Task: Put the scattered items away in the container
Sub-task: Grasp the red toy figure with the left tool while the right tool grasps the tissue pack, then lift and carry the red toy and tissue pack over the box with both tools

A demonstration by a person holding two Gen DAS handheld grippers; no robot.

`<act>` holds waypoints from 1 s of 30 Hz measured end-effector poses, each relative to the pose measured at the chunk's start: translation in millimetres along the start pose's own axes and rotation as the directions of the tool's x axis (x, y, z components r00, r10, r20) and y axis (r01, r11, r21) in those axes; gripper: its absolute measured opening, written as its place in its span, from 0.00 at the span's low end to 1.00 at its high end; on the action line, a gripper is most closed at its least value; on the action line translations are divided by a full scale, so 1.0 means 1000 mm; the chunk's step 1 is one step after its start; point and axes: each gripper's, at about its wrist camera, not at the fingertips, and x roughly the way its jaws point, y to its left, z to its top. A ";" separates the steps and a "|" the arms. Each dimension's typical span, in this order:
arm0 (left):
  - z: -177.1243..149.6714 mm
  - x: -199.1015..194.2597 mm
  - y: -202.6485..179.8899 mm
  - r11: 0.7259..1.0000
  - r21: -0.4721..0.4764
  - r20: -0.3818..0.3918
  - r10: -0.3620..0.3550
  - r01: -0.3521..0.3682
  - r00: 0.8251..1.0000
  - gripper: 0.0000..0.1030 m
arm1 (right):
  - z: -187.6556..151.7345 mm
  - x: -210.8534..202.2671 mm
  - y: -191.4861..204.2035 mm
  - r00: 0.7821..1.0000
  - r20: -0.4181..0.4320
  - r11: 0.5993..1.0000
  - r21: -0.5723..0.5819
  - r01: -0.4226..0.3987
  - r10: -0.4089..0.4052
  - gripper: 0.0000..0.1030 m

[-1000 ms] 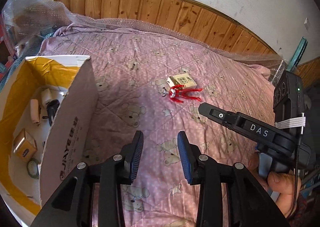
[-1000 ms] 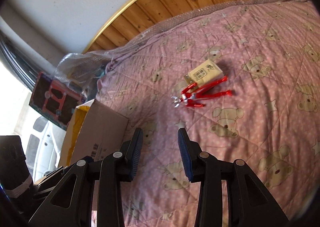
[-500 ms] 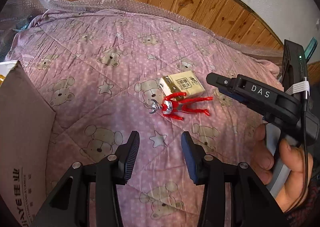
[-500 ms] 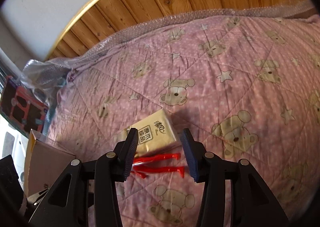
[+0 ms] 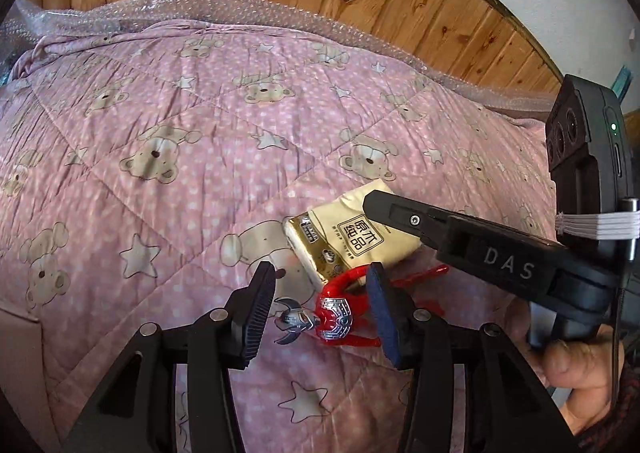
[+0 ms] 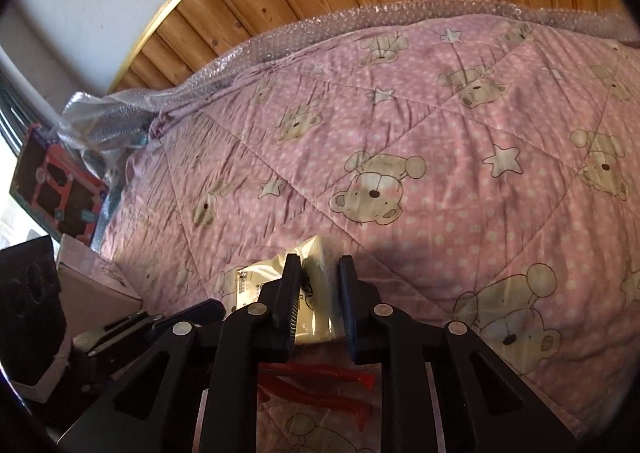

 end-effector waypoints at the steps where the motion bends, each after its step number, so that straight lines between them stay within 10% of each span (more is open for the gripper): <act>1: -0.001 0.001 -0.002 1.000 0.017 0.000 -0.017 0.017 1.000 0.42 | 0.000 -0.005 -0.004 1.000 0.011 1.000 0.014 -0.002 0.002 0.16; 14: -0.003 -0.043 -0.035 0.989 0.111 0.058 -0.105 0.098 0.993 0.19 | -0.020 -0.109 -0.054 0.982 0.189 0.973 0.228 -0.025 -0.020 0.15; 21: -0.046 -0.031 -0.062 0.972 0.154 -0.225 -0.140 0.177 0.964 0.14 | -0.064 -0.120 -0.063 0.997 0.056 0.987 0.154 0.039 -0.048 0.17; 30: -0.062 -0.039 -0.089 0.951 0.308 -0.043 0.010 0.004 0.999 0.59 | -0.087 -0.112 -0.058 0.985 0.066 0.983 0.097 0.153 -0.160 0.52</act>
